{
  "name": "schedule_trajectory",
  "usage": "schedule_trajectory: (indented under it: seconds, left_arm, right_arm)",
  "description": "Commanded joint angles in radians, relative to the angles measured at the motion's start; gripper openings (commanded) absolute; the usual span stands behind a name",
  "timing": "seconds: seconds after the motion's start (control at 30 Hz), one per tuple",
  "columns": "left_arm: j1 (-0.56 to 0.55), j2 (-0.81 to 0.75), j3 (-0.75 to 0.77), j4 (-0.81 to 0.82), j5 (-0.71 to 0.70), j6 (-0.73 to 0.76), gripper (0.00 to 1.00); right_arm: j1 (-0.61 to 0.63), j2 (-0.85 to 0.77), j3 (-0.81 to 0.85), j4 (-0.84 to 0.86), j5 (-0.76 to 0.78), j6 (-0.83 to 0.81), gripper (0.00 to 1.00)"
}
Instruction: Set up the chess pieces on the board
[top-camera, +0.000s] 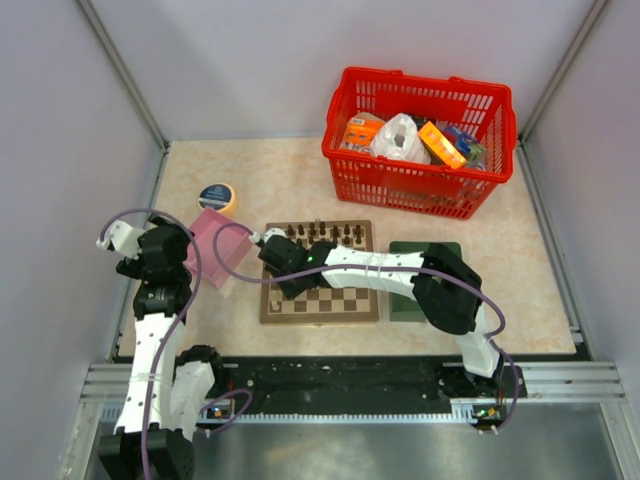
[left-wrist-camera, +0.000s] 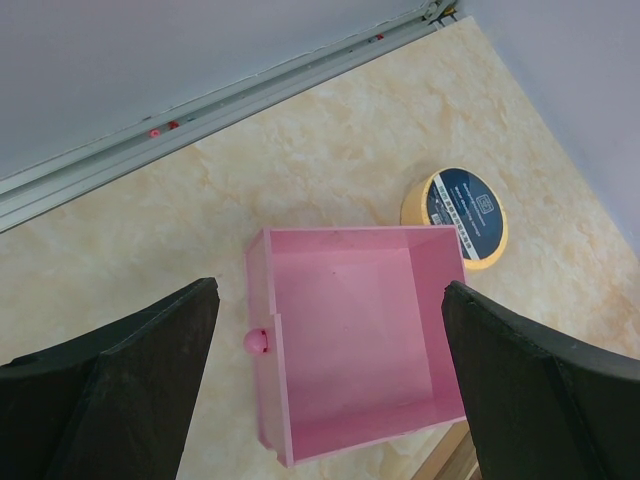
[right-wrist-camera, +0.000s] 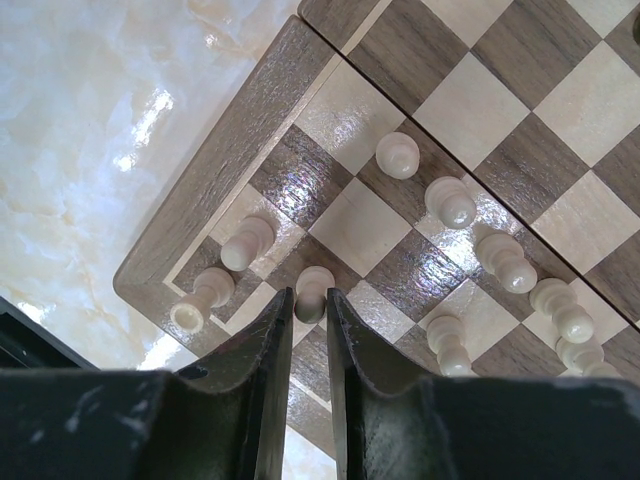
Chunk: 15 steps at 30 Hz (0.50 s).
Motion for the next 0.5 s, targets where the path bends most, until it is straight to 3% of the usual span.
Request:
schedule_trajectory:
  seconds: [0.0, 0.3, 0.47]
  left_arm:
    - [0.009, -0.002, 0.002, 0.047, 0.000, 0.014, 0.99]
    - [0.008, -0.004, -0.001, 0.042, -0.006, 0.017, 0.99]
    - [0.006, -0.009, 0.000, 0.033, -0.015, 0.017, 0.99]
  right_arm:
    - [0.011, -0.001, 0.040, 0.028, -0.013, -0.009, 0.20]
    - [0.010, -0.057, 0.043, 0.027, 0.017, -0.018, 0.32]
    - [0.008, -0.204, -0.008, 0.027, 0.105, -0.030, 0.39]
